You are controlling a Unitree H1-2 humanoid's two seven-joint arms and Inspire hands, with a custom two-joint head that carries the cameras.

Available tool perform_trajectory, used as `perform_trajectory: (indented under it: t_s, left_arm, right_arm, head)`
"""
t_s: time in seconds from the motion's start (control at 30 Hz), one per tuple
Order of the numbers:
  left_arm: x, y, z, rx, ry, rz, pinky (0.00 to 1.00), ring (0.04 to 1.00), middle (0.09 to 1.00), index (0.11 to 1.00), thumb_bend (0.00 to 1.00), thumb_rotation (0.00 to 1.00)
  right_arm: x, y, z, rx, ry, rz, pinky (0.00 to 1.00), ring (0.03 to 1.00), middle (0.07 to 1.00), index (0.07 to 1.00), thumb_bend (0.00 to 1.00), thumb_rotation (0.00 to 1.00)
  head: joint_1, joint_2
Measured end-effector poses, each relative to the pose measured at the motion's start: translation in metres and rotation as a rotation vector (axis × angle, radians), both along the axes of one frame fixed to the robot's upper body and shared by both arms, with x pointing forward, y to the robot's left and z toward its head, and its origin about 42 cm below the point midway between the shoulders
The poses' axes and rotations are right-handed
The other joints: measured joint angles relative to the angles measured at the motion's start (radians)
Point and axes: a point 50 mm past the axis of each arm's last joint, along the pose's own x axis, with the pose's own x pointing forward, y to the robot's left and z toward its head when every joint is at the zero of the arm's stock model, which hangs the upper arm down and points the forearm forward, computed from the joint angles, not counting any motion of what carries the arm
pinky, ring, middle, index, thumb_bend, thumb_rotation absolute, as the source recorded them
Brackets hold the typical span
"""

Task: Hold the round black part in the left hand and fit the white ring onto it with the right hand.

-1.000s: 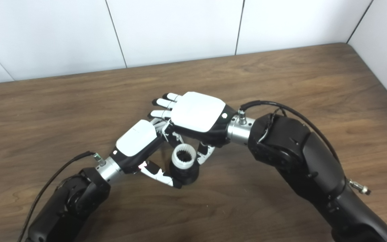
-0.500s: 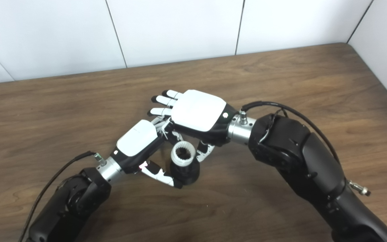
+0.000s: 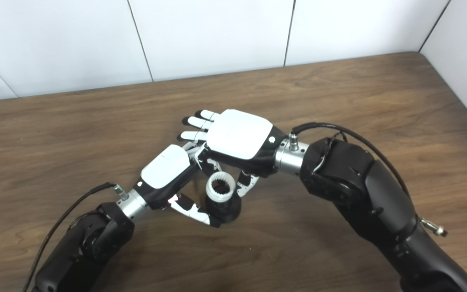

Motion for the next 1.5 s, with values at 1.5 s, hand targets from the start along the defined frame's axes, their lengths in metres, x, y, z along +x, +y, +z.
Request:
perform_trajectory:
  t_s: [1.5]
  left_arm:
    - [-0.0029,0.0003,0.0009,-0.001,0.000,-0.002,1.00,0.862,0.826,0.481,0.51,0.05]
  right_arm:
    - [0.0012,0.0016,0.0017,-0.070,0.055,0.007,1.00,1.000,0.948,0.481,0.52,0.13]
  head:
    - [-0.006,0.023]
